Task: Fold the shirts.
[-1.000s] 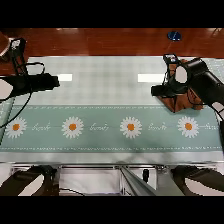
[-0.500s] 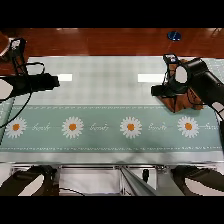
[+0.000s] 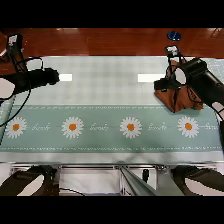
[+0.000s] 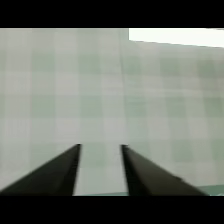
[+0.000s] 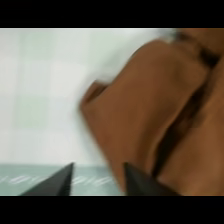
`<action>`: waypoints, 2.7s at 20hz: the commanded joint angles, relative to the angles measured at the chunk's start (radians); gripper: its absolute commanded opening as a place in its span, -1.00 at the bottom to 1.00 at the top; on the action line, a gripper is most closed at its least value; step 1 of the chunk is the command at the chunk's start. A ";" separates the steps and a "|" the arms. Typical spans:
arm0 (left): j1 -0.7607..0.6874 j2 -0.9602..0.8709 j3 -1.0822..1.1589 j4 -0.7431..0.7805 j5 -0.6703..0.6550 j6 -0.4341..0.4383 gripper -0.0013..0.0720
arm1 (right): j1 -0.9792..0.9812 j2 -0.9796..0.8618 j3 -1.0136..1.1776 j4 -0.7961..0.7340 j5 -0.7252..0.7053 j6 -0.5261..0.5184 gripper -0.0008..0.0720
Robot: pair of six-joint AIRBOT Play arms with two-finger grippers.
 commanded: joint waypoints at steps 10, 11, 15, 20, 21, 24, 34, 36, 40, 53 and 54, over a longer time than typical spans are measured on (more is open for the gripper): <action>0.000 -0.184 0.000 -0.002 0.064 -0.004 0.42 | -0.600 -0.143 0.001 0.113 -0.313 0.111 0.16; 0.000 -0.191 0.000 -0.002 0.063 -0.004 0.42 | -0.640 -0.181 0.001 0.208 -0.317 0.050 0.16; 0.000 -0.206 0.000 -0.002 0.063 -0.004 0.42 | -0.693 -0.328 0.055 0.459 -0.259 -0.155 0.16; 0.000 -0.225 0.000 -0.002 0.026 -0.004 0.42 | -0.649 -0.439 0.140 0.634 -0.096 -0.300 -0.08; 0.001 -0.224 0.001 -0.002 -0.005 -0.003 0.42 | -0.636 -0.438 0.150 0.643 -0.063 -0.326 -0.54; 0.043 -0.202 0.055 0.007 -0.196 0.058 0.42 | -0.599 -0.391 0.220 0.731 0.030 -0.436 -0.92; 0.165 0.409 -0.238 -0.299 -0.373 0.052 0.42 | -0.449 0.142 0.537 0.887 -0.077 -0.512 -0.93; 0.135 0.533 -0.351 -0.356 -0.347 0.052 0.42 | -0.410 0.200 0.636 0.887 -0.074 -0.521 -0.93; 0.124 0.618 -0.438 -0.364 -0.346 0.007 0.42 | -0.338 0.272 0.756 0.885 0.038 -0.538 -0.93; 0.124 0.614 -0.439 -0.365 -0.259 0.019 0.42 | 0.207 0.111 0.250 0.790 0.248 -0.518 -0.93; 0.124 0.613 -0.439 -0.365 -0.259 0.019 0.42 | 0.245 0.061 0.222 0.791 0.224 -0.507 -0.93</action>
